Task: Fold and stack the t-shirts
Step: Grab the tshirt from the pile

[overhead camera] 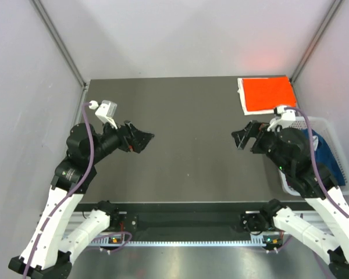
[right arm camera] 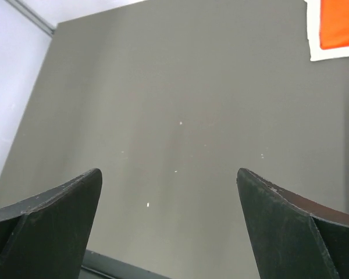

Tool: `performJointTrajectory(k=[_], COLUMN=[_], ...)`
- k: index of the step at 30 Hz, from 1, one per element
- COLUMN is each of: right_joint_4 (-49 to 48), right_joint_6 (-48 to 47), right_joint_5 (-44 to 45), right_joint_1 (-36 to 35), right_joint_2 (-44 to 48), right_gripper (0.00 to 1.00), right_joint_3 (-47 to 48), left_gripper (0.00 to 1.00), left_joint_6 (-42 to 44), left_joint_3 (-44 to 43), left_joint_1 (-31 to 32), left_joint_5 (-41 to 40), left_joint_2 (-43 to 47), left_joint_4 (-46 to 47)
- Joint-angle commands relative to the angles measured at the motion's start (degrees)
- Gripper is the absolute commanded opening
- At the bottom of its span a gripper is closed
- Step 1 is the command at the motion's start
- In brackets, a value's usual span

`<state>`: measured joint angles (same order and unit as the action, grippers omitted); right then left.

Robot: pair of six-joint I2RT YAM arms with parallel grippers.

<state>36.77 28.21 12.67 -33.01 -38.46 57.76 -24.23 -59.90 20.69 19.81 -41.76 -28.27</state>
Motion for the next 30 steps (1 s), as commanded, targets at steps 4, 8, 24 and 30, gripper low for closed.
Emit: performJointTrajectory(k=[4, 8, 24, 30], right_joint_4=[2.15, 6.64, -1.34, -1.63], right_joint_6=[1.32, 1.25, -3.86, -4.65], right_joint_5=[9.56, 27.0, 13.18, 10.28], right_joint_1=[-0.56, 0.32, 50.06, 52.7], right_joint_2=[-3.2, -7.58, -29.48, -29.57], right_gripper=[1.0, 1.0, 0.89, 0.11], right_joint_3=[3.06, 6.56, -0.97, 5.06], left_gripper=[0.98, 0.98, 0.96, 0.95], left_joint_6=[3.57, 5.33, 5.86, 5.77], left_joint_3=[3.11, 6.1, 14.11, 14.11], left_joint_1=[0.05, -0.03, 0.05, 0.05], left_joint_5=[-6.96, -13.21, -17.18, -18.23], left_joint_2=[0.54, 0.89, 5.54, 6.51], left_joint_4=[-0.47, -1.08, -1.7, -2.84])
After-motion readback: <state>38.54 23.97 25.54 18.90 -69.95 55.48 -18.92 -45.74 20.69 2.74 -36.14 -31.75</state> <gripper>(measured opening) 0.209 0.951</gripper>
